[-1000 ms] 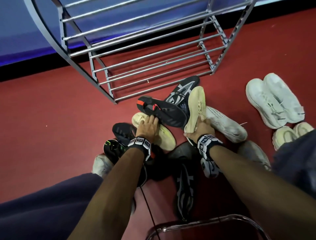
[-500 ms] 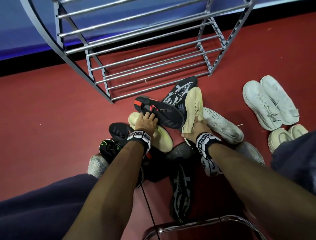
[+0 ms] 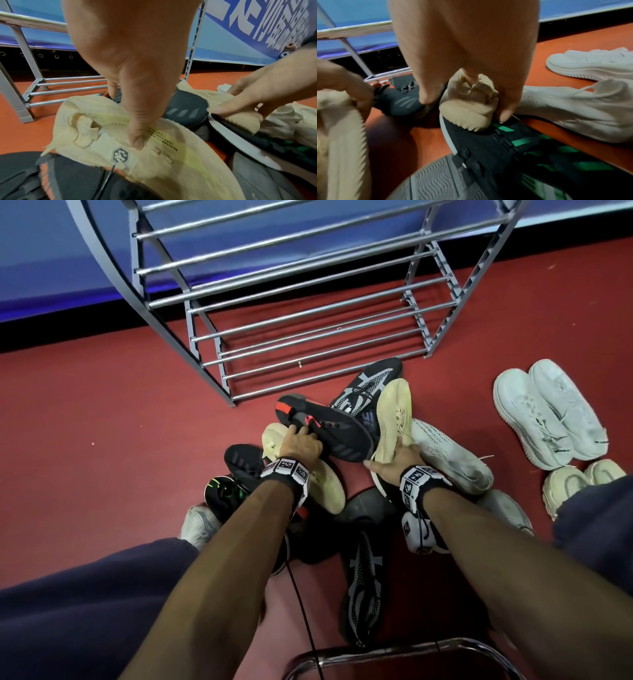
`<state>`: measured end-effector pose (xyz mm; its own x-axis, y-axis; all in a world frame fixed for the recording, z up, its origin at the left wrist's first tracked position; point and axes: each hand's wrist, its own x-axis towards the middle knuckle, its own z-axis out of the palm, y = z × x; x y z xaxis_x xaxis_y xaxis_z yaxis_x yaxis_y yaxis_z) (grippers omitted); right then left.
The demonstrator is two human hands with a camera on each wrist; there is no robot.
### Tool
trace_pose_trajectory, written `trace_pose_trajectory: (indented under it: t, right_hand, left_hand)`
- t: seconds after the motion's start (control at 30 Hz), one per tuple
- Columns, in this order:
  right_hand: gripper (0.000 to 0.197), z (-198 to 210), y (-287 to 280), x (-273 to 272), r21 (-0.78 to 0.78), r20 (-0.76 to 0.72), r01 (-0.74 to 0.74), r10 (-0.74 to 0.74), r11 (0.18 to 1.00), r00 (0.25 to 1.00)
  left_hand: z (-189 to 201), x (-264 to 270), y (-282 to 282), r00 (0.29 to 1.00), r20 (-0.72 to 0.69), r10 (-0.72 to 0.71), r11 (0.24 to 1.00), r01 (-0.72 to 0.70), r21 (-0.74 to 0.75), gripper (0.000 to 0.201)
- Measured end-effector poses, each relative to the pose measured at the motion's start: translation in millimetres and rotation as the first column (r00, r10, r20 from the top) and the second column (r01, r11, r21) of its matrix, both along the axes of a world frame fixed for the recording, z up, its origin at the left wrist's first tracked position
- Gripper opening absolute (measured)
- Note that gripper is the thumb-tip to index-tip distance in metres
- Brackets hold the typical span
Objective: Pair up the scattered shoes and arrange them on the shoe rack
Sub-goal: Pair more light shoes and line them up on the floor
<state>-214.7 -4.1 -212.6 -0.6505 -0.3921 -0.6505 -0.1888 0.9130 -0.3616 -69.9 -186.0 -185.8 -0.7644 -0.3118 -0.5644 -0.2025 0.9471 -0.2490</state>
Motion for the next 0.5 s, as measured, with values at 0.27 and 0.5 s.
trace_pose_trajectory:
  t: [0.27, 0.5]
  right_hand:
    - [0.086, 21, -3, 5, -0.150, 0.055, 0.344, -0.339, 0.927, 0.939]
    - [0.087, 80, 4, 18, -0.197, 0.223, 0.546, -0.506, 0.814, 0.834]
  left_hand:
    - [53, 25, -8, 0.886, -0.321, 0.335, 0.942, -0.303, 0.146, 0.041]
    - [82, 41, 7, 0.075, -0.179, 0.981, 0.194, -0.415, 0.889, 0.044]
